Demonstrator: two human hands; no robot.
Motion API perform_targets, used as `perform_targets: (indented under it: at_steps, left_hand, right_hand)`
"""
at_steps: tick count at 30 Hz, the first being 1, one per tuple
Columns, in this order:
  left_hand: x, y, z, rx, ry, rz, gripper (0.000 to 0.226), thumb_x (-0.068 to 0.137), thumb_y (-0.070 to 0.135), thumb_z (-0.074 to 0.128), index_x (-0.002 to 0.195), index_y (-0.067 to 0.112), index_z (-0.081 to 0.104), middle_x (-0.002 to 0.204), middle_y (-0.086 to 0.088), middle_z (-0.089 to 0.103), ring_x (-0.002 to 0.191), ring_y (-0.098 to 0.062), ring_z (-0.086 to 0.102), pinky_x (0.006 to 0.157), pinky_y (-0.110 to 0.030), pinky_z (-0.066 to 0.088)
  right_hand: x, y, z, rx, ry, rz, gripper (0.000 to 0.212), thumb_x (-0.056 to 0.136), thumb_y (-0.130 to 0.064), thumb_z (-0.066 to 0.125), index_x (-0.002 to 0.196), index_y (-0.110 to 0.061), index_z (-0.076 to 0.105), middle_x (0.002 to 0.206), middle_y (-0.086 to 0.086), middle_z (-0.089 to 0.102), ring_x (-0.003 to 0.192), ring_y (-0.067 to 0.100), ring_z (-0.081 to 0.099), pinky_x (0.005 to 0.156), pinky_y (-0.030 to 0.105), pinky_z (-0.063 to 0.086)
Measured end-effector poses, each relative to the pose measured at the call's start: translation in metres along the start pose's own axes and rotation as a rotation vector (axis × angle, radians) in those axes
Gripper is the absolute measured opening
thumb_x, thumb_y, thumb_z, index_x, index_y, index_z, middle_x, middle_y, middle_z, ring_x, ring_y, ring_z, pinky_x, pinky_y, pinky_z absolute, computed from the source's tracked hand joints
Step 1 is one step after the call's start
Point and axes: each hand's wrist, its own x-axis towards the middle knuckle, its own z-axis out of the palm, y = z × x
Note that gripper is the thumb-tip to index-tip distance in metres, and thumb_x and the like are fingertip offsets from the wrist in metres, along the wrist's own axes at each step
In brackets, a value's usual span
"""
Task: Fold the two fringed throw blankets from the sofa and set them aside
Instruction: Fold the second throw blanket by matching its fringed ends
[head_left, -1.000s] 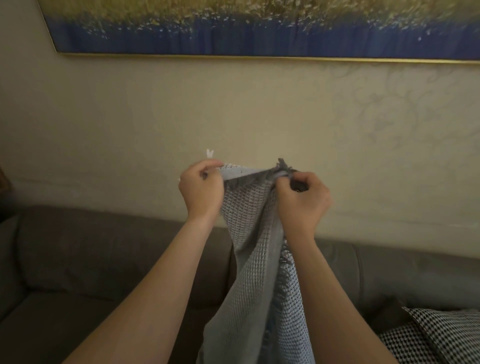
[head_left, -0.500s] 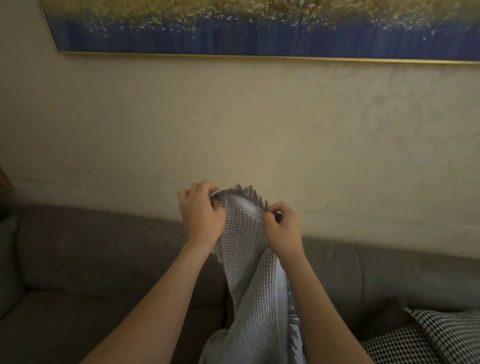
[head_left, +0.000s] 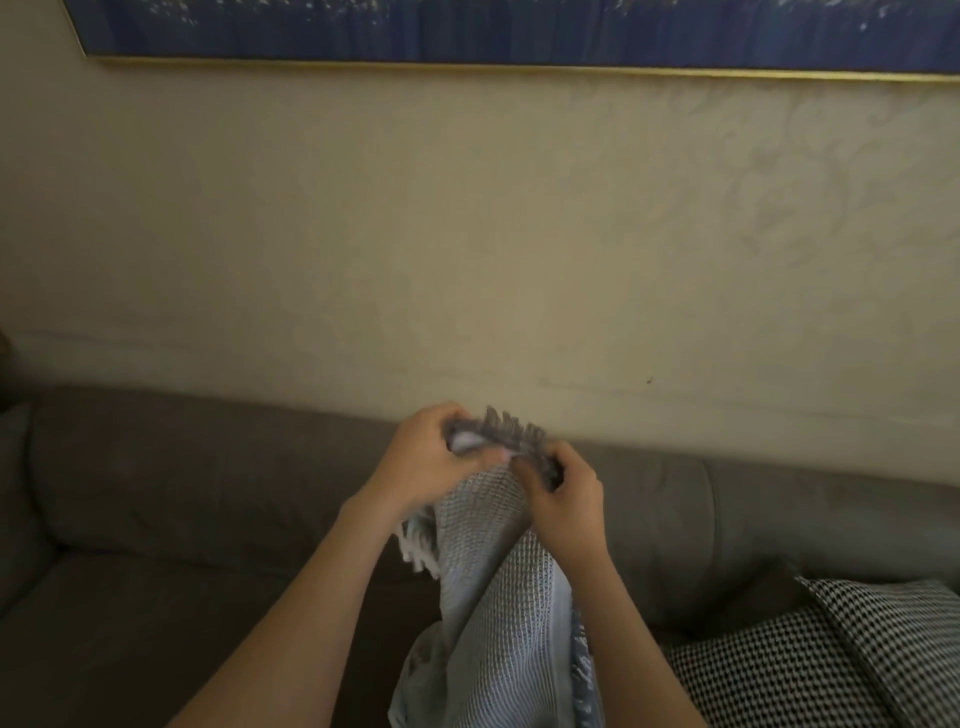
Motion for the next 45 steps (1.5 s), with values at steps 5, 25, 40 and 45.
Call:
perform_targets:
  at_steps: [5,25,40,45]
  left_hand:
    - [-0.013,-0.012,0.009,0.081,-0.044,-0.06,0.023,0.086,0.037,0.088,0.073,0.023,0.075,0.074,0.004,0.074,0.075,-0.011,0.072,0.074,-0.044,0.06]
    - [-0.033,-0.001,0.045,0.284,-0.234,0.086,0.019,0.103,0.003,0.051,0.114,0.017,0.057,0.104,-0.004,0.066,0.092,-0.02,0.063,0.079,-0.048,0.054]
    - [-0.011,0.017,0.011,0.353,0.076,0.038,0.056,0.09,0.048,0.081,0.055,0.019,0.048,0.048,0.003,0.042,0.043,-0.015,0.039,0.046,-0.033,0.03]
    - [0.009,0.038,-0.016,0.341,0.345,0.095,0.053,0.097,0.042,0.076,0.053,0.029,0.05,0.046,0.009,0.042,0.04,-0.01,0.037,0.045,-0.029,0.024]
  right_hand:
    - [-0.01,-0.003,-0.003,0.096,-0.042,0.019,0.018,0.091,-0.003,0.079,0.088,-0.02,0.078,0.077,-0.008,0.075,0.069,0.004,0.067,0.062,0.021,0.053]
    - [-0.023,0.002,-0.008,0.263,-0.042,0.08,0.022,0.083,0.005,0.081,0.078,-0.015,0.076,0.073,0.006,0.073,0.067,0.012,0.063,0.062,0.03,0.052]
    - [-0.029,0.031,-0.007,0.164,-0.314,0.039,0.021,0.089,-0.021,0.083,0.099,-0.007,0.071,0.091,0.012,0.076,0.084,0.035,0.074,0.075,0.054,0.062]
    - [-0.023,0.062,0.005,-0.15,-0.453,0.053,0.052,0.088,-0.032,0.078,0.068,0.006,0.047,0.059,0.015,0.054,0.053,0.017,0.05,0.052,0.04,0.047]
